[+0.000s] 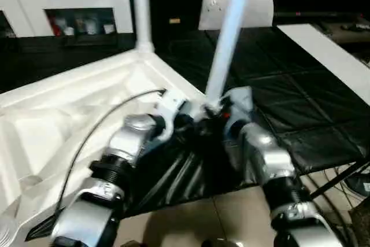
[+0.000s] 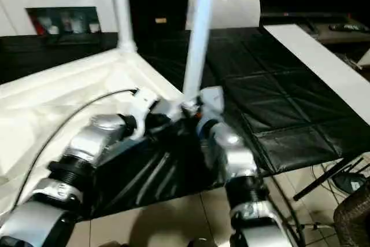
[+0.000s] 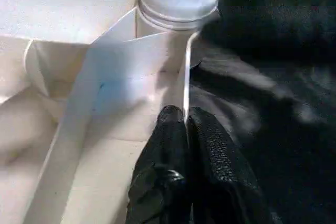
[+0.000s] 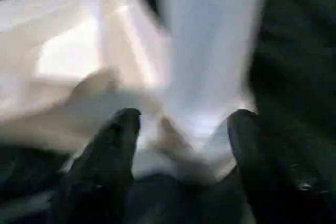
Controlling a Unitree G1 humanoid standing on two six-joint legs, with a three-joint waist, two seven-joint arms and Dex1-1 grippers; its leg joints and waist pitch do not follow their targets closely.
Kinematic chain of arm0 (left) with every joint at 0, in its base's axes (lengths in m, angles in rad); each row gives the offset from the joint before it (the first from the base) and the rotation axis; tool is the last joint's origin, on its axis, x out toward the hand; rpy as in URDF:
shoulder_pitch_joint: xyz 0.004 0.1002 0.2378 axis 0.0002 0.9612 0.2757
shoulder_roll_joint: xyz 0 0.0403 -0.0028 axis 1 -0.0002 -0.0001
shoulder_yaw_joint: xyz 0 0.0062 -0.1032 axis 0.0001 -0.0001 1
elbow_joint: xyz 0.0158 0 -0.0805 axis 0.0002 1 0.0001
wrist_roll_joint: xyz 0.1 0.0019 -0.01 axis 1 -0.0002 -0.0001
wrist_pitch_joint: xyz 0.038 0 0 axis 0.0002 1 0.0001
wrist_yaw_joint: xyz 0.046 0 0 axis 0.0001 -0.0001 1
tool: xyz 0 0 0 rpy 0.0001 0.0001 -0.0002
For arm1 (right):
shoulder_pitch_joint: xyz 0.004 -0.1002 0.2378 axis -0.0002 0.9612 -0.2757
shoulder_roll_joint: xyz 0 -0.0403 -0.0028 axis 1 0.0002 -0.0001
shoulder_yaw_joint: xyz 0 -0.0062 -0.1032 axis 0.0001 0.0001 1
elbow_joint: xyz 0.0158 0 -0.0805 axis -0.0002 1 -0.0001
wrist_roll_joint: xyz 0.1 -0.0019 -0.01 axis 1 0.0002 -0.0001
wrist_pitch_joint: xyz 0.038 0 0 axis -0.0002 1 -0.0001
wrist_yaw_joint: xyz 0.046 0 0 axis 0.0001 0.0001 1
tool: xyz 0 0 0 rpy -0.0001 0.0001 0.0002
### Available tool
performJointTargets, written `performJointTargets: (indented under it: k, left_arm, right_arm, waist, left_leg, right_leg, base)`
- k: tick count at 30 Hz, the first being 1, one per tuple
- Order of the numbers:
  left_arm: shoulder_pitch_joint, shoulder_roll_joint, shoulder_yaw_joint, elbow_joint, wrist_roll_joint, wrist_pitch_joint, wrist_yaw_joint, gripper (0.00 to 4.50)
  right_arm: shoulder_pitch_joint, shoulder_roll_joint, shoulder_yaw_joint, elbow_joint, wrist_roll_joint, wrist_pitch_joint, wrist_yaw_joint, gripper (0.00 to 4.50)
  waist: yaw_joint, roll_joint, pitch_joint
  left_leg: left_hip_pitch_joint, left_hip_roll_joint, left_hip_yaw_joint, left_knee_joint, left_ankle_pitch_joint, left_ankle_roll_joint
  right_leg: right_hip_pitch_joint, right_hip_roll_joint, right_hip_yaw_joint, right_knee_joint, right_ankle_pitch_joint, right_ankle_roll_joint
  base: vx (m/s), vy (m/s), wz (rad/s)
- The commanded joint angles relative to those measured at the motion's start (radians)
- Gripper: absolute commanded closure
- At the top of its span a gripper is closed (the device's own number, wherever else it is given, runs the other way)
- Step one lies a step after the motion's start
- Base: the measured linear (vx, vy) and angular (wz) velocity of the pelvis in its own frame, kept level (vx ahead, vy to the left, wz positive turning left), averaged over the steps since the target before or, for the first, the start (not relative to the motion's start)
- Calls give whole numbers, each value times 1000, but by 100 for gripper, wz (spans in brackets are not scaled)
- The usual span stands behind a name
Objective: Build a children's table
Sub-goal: Rotate leg to tighten
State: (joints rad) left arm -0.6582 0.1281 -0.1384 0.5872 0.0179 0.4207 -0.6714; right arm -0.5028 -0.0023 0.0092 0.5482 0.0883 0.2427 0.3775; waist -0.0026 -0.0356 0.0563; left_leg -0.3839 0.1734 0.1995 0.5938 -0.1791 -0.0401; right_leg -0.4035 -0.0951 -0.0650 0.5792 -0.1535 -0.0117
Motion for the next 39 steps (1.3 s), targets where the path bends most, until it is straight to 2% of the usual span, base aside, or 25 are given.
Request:
performJointTargets:
  k: [1,2,3,4,6,8,12,15,16,18,22,23,25,33,36,39]
  left_arm:
    - [2,-3,-5,-86,-45,-79,-73,450]
    - [10,16,-15,-91,-42,-96,-103,450]
    - [20,37,-23,-97,-42,-105,-135,450]
    - [25,49,-28,-100,-41,-110,-154,450]
    - [37,93,-46,-96,-42,-148,-222,450]
    - [46,137,-65,-91,-37,-185,-283,450]
    - [62,219,-99,-82,-37,-249,-434,450]
    - [63,244,-110,-72,-35,-271,-479,450]
    - [64,266,-123,-63,-36,-294,-529,450]
    - [67,291,-141,-59,-50,-325,-609,450]
    - [76,314,-170,-72,-74,-350,-730,450]
    - [76,318,-178,-73,-75,-359,-753,450]
    - [76,326,-191,-74,-71,-371,-781,450]
    - [64,349,-245,-56,-41,-447,-866,450]
    - [60,347,-247,-52,-40,-453,-874,450]
    - [57,346,-248,-46,-39,-463,-877,450]
  right_arm:
    - [14,-13,33,-13,0,-6,54,131]
    - [23,-28,27,-27,10,-11,79,108]
    - [32,-46,15,-44,28,-13,110,101]
    - [38,-56,7,-54,42,-13,130,101]
    - [59,-104,3,-95,68,-21,217,77]
    - [78,-162,12,-127,78,-40,300,65]
    - [113,-288,36,-198,102,-44,484,43]
    - [122,-327,39,-223,115,-36,537,23]
    - [127,-363,45,-242,125,-22,591,13]
    - [135,-415,61,-268,150,-2,683,2]
    - [139,-471,105,-289,162,-6,801,2]
    - [138,-477,114,-290,162,-11,824,2]
    - [134,-481,125,-286,165,-21,857,2]
    - [102,-492,181,-233,157,-56,961,64]
    - [92,-491,197,-220,153,-61,991,96]
    - [88,-488,200,-216,155,-59,1003,109]
  waist:
    - [13,-1,-79]
    - [14,-2,-81]
    - [20,-2,-78]
    - [24,0,-78]
    - [30,-2,-78]
    - [40,-3,-75]
    - [45,1,-68]
    - [44,0,-64]
    - [44,-1,-61]
    - [50,-1,-60]
    - [58,-3,-61]
    - [59,-6,-61]
    - [64,-4,-63]
    - [84,-8,-65]
    - [85,-9,-66]
    - [87,-8,-68]
  left_leg:
    - [14,57,-28,-71,-174,68]
    - [11,56,-26,-69,-138,79]
    - [11,56,-24,-68,-96,105]
    - [16,58,-20,-65,-81,117]
    - [13,55,-19,-62,-79,129]
    - [16,58,-18,-62,-90,130]
    - [25,62,-17,-68,-152,90]
    - [25,63,-21,-73,-223,60]
    - [29,64,-22,-75,-249,48]
    - [31,65,-22,-76,-269,37]
    - [30,66,-24,-78,-275,23]
    - [29,66,-23,-77,-270,25]
    - [29,68,-21,-76,-246,32]
    - [31,70,-19,-74,-219,33]
    - [31,69,-18,-74,-224,29]
    - [29,69,-19,-73,-211,30]
  right_leg:
    - [46,-66,44,-54,-192,-207]
    - [49,-63,44,-47,-149,-217]
    - [50,-59,42,-43,-96,-231]
    - [46,-57,43,-37,-58,-249]
    - [49,-57,44,-33,-37,-258]
    - [49,-57,45,-33,-59,-250]
    - [40,-52,45,-39,-148,-239]
    - [39,-55,45,-50,-250,-215]
    - [34,-55,45,-55,-293,-205]
    - [34,-57,47,-60,-328,-190]
    - [34,-60,47,-57,-336,-190]
    - [35,-60,47,-57,-331,-191]
    - [35,-59,46,-51,-296,-203]
    - [35,-61,45,-44,-272,-213]
    - [35,-60,45,-44,-275,-214]
    - [37,-61,45,-41,-258,-216]
  base:
    - [52,-51,0]
    - [55,-49,-2]
    - [55,-49,-2]
    - [0,0,0]
    - [0,0,0]
    - [0,0,0]
    - [0,0,0]
    - [0,0,0]
    - [0,0,0]
    - [0,0,0]
    - [0,0,0]
    - [0,0,0]
    - [0,0,0]
    - [0,0,0]
    - [0,0,0]
    - [0,0,0]
